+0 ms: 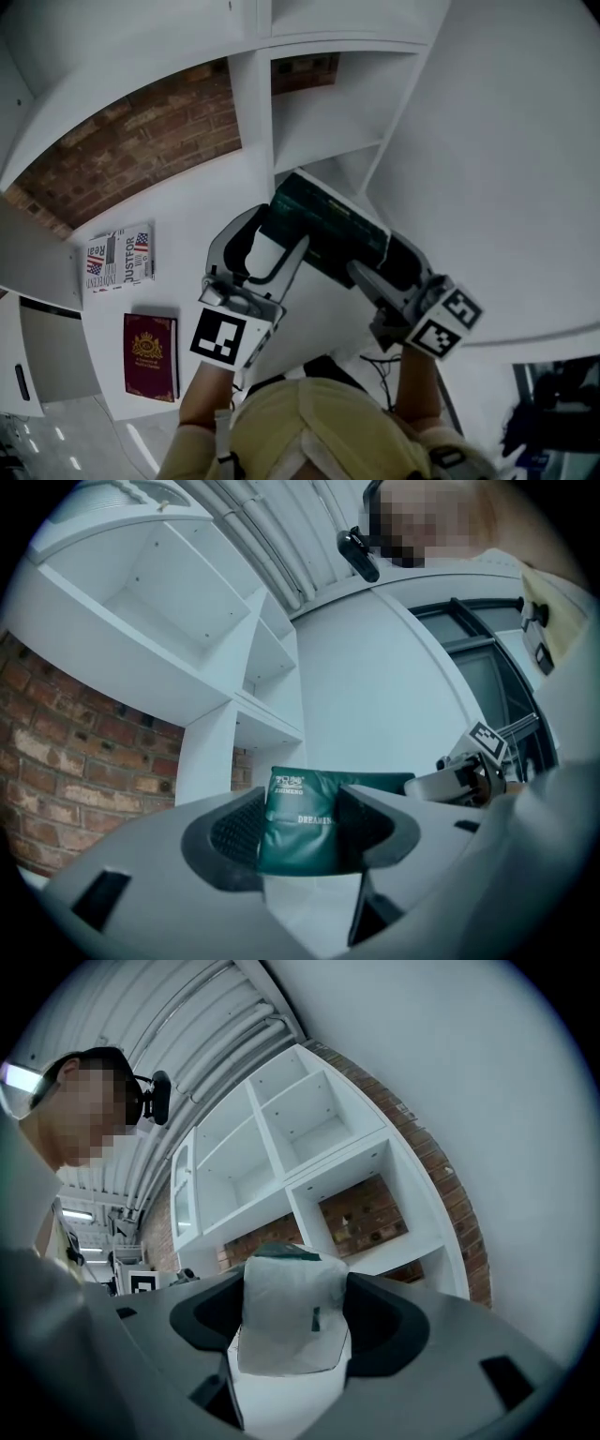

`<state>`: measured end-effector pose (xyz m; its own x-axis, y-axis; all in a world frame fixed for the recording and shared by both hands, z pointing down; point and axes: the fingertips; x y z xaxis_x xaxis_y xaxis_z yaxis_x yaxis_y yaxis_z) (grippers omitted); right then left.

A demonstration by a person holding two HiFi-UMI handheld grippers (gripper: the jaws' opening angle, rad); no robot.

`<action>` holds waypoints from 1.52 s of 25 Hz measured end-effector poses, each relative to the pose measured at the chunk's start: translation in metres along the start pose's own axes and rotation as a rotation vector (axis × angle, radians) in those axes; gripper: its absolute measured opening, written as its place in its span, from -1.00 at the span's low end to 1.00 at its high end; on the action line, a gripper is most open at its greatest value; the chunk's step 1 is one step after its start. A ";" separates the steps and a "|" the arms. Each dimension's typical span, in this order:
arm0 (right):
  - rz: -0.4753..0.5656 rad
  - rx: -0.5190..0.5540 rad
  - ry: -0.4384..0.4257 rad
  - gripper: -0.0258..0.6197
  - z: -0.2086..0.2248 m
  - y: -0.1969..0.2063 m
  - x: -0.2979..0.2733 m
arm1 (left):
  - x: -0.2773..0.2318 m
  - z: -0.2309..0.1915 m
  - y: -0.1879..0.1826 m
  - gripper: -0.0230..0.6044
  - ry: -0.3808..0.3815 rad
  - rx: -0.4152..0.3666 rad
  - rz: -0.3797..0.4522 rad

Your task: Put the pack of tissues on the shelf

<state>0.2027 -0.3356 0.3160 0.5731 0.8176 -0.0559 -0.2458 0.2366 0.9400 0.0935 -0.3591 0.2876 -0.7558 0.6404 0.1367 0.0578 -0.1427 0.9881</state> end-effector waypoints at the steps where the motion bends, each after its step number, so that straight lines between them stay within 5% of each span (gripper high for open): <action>1: -0.002 0.001 -0.010 0.06 0.004 -0.001 -0.002 | -0.003 -0.001 0.001 -0.14 -0.012 -0.009 -0.006; 11: -0.027 0.002 -0.104 0.06 0.047 -0.018 -0.031 | -0.042 -0.016 0.009 -0.16 -0.131 -0.080 -0.072; 13: -0.023 0.016 -0.117 0.06 0.053 -0.022 -0.037 | -0.049 -0.017 0.010 -0.18 -0.143 -0.147 -0.105; 17: -0.016 0.034 -0.117 0.05 0.067 -0.027 -0.048 | -0.066 -0.013 0.023 -0.54 -0.172 -0.340 -0.244; 19: -0.009 0.011 -0.121 0.05 0.074 -0.031 -0.053 | -0.074 -0.013 0.023 -0.61 -0.208 -0.379 -0.245; 38: 0.114 0.053 -0.104 0.04 0.103 -0.062 -0.086 | -0.116 -0.049 0.023 -0.63 -0.275 -0.330 -0.243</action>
<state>0.2490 -0.4745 0.2968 0.6228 0.7778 0.0847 -0.2736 0.1150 0.9550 0.1504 -0.4740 0.2906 -0.5193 0.8538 -0.0377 -0.3424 -0.1674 0.9245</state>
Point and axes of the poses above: the fingertips, and each gripper's own axes: x backward along the fingers, z to its right, y out of its underside, and after that the axes turned 11 degrees about y, right-handed
